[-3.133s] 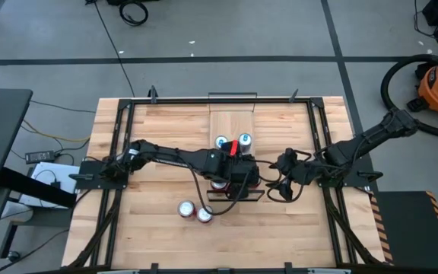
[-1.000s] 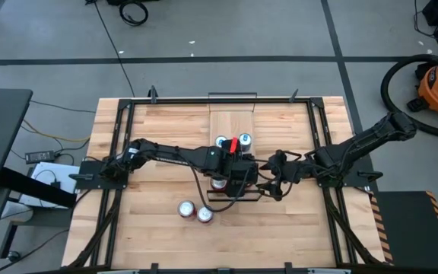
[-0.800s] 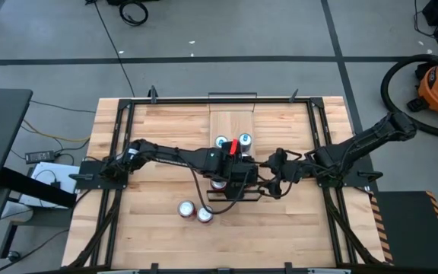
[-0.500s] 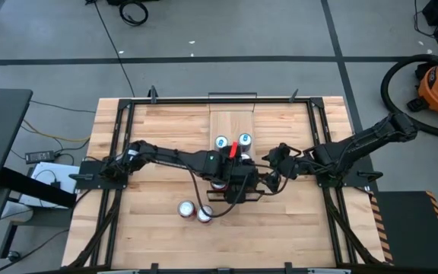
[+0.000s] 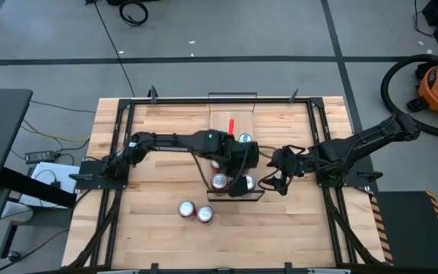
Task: Place canned beverage on shelf
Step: Adjust the red black soda can on the shelf
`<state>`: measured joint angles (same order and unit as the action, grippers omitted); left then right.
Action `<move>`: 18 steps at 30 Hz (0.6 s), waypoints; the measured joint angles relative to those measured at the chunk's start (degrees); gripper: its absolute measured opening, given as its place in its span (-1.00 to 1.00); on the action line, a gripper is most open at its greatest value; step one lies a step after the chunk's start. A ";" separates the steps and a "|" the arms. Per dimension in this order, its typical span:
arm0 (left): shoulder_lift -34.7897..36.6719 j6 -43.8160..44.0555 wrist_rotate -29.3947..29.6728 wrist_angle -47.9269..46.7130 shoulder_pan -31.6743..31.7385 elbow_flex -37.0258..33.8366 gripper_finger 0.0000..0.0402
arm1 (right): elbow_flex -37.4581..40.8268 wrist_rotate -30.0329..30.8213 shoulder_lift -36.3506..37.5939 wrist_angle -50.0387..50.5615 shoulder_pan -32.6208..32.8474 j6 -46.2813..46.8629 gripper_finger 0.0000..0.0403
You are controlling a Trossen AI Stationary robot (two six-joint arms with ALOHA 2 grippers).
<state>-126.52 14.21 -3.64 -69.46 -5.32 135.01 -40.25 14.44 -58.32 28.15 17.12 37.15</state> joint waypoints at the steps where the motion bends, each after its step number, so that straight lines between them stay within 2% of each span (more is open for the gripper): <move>1: 0.23 1.13 -1.02 -0.63 0.40 0.00 0.26 | -1.49 -0.74 0.09 2.00 0.04 0.18 0.80; 5: 1.47 -1.55 0.13 -1.43 -0.77 -0.01 0.26 | -8.80 -0.19 -1.48 10.68 1.04 -0.92 0.80; 9: 1.76 -6.24 -0.53 -1.36 -2.32 -0.40 0.26 | -14.97 1.10 -3.35 12.78 1.46 -0.10 0.80; 13: 1.77 -6.31 -4.41 0.26 -2.61 -1.90 0.26 | -16.90 -1.95 -4.31 9.92 1.55 7.74 0.80; 18: 1.79 -6.43 -2.96 2.23 -4.56 -1.98 0.26 | -16.91 -0.62 -4.27 9.77 3.38 18.74 0.80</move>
<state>-124.73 7.78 -6.60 -67.23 -9.89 133.03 -57.17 13.81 -62.59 37.92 20.50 55.89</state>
